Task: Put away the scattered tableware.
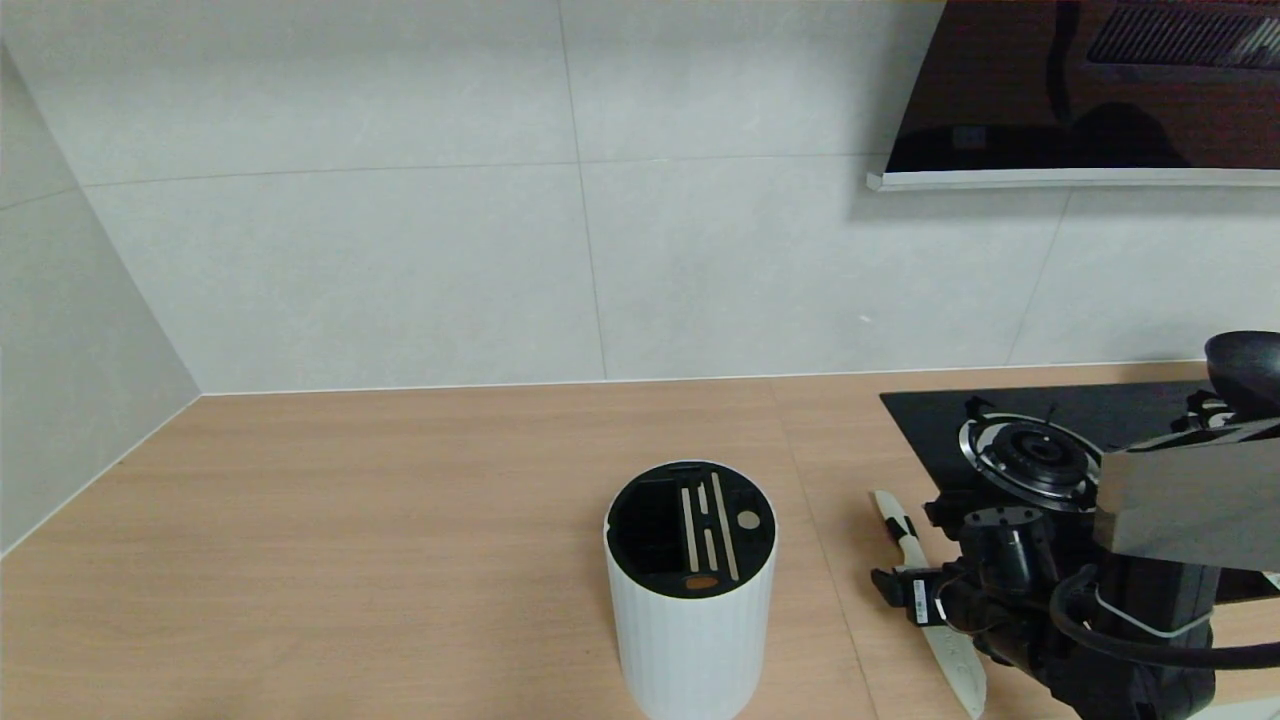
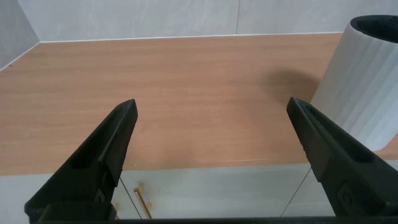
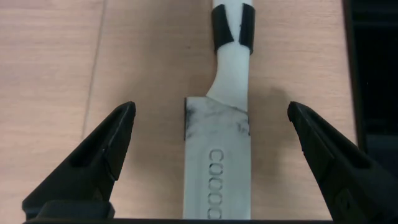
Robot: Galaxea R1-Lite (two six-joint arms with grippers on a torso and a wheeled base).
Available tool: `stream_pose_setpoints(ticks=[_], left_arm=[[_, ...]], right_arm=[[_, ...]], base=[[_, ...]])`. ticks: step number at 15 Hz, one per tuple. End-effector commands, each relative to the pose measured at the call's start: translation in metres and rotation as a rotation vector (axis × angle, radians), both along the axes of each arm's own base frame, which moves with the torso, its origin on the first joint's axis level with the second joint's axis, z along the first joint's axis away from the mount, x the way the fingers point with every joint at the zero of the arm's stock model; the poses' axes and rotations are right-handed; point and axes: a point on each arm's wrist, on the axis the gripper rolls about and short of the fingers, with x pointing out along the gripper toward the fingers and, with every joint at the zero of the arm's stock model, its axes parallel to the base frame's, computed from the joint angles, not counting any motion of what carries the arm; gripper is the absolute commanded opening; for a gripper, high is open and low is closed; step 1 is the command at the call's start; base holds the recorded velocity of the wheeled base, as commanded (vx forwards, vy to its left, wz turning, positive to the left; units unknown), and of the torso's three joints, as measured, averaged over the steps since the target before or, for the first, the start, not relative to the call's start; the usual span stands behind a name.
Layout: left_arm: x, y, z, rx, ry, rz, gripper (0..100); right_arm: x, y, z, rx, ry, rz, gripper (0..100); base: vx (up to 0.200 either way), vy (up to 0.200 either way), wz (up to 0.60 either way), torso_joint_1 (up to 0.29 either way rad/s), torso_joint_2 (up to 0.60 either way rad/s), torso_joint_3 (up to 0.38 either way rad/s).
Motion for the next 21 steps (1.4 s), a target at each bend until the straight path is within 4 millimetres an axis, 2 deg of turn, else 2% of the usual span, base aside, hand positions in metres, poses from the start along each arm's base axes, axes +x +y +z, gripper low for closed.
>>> stream_pose_setpoints(ticks=[1, 9, 10, 19, 20, 21], left_arm=[[0.0, 0.0, 0.0, 0.0, 0.001, 0.0, 100], [0.0, 0.0, 0.0, 0.0, 0.001, 0.0, 100], [0.0, 0.0, 0.0, 0.0, 0.001, 0.0, 100], [0.0, 0.0, 0.0, 0.0, 0.001, 0.0, 100], [0.0, 0.0, 0.0, 0.0, 0.001, 0.0, 100], [0.0, 0.0, 0.0, 0.0, 0.002, 0.0, 100]], right_arm=[[0.0, 0.0, -0.005, -0.006, 0.015, 0.001, 100], [0.001, 0.0, -0.009, -0.014, 0.019, -0.007, 100], [0.001, 0.0, -0.011, -0.019, 0.022, -0.012, 0], [0.001, 0.0, -0.007, -0.019, 0.007, -0.022, 0], [0.002, 0.0, -0.004, -0.019, -0.008, -0.029, 0], [0.004, -0.002, 0.007, -0.011, -0.055, -0.046, 0]], base=[[0.0, 0.0, 0.0, 0.0, 0.0, 0.0], [0.0, 0.0, 0.0, 0.0, 0.0, 0.0], [0.0, 0.0, 0.0, 0.0, 0.0, 0.0], [0.0, 0.0, 0.0, 0.0, 0.0, 0.0], [0.0, 0.0, 0.0, 0.0, 0.0, 0.0], [0.0, 0.0, 0.0, 0.0, 0.0, 0.0]])
